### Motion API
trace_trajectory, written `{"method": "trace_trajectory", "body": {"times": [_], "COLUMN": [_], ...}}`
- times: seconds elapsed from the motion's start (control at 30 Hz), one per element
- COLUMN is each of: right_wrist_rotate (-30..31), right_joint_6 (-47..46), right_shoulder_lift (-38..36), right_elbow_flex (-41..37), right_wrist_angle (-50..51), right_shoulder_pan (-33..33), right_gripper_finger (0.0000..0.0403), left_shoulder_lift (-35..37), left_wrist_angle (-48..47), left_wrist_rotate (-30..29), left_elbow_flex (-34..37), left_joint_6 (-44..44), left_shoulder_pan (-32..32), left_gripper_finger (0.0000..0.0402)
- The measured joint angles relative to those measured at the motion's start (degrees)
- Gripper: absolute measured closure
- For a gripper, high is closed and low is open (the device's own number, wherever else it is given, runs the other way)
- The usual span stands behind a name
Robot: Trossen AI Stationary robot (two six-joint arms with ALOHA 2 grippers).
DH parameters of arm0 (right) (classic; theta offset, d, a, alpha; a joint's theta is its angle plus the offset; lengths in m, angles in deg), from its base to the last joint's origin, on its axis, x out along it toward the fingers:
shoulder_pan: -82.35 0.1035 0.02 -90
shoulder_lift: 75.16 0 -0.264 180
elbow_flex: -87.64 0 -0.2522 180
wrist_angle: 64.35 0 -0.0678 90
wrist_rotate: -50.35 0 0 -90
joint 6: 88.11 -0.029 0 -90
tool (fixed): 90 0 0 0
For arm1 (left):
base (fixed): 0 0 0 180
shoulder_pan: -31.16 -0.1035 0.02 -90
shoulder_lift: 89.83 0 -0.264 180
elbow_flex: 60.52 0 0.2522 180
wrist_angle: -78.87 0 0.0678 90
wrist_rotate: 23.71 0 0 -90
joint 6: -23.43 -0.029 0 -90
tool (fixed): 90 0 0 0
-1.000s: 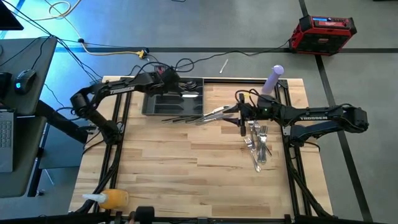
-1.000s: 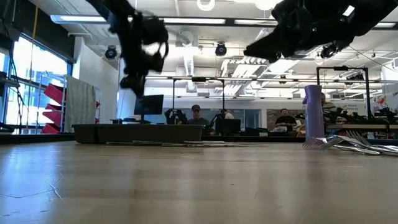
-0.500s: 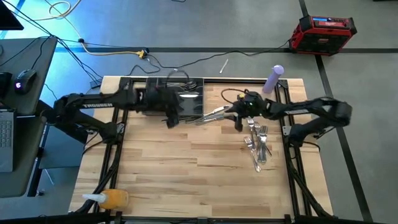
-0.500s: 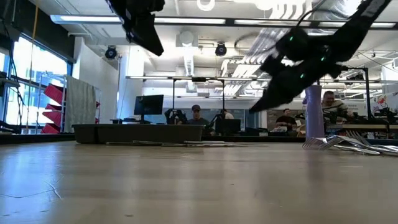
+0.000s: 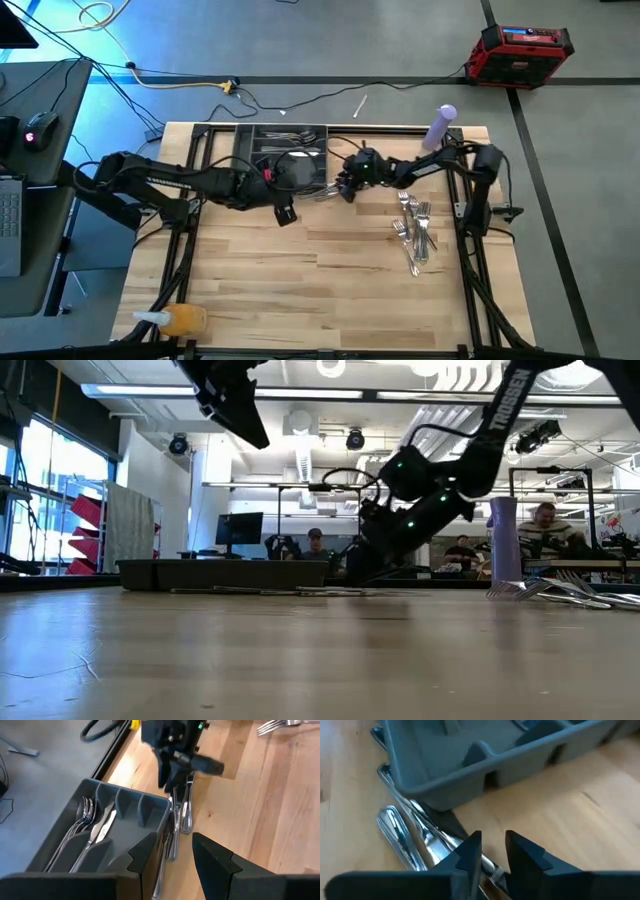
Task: Sort silverware
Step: Put the silver knife into the organizing bin
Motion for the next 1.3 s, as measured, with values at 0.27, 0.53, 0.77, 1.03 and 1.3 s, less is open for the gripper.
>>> {"method": "trace_trajectory", "body": {"times": [0.27, 0.53, 0.77, 1.03, 1.3], "right_wrist_rotate": [-0.5, 1.9, 4.8, -0.4, -2.5], "right_joint_6": [-0.2, -4.2, -5.2, 2.4, 3.6], "right_shoulder_lift": [1.7, 1.6, 2.0, -7.7, -30.9], "right_elbow_flex": [1.3, 1.4, 1.8, 0.3, -16.4], "right_wrist_angle": [2.3, 4.0, 0.3, 5.8, 9.8], "right_shoulder_pan": [4.2, 12.9, 16.4, 14.9, 12.7], "right_gripper_finger": [0.0355, 0.0359, 0.0359, 0.0359, 0.0359], "left_shoulder_lift": [0.0, 0.0, 0.0, 0.0, 0.0], "left_wrist_angle": [-0.6, -1.1, -1.2, -0.5, 7.1], "left_wrist_rotate": [0.0, -0.2, -1.4, 0.3, 0.7], "left_elbow_flex": [0.0, 0.0, 0.0, 0.5, 7.4], "left_joint_6": [0.1, 0.6, 0.6, 1.1, 1.1], "left_shoulder_pan": [1.1, 1.4, 1.4, 2.7, 4.5], "left_gripper_finger": [0.0298, 0.0298, 0.0298, 0.0298, 0.0298]}}
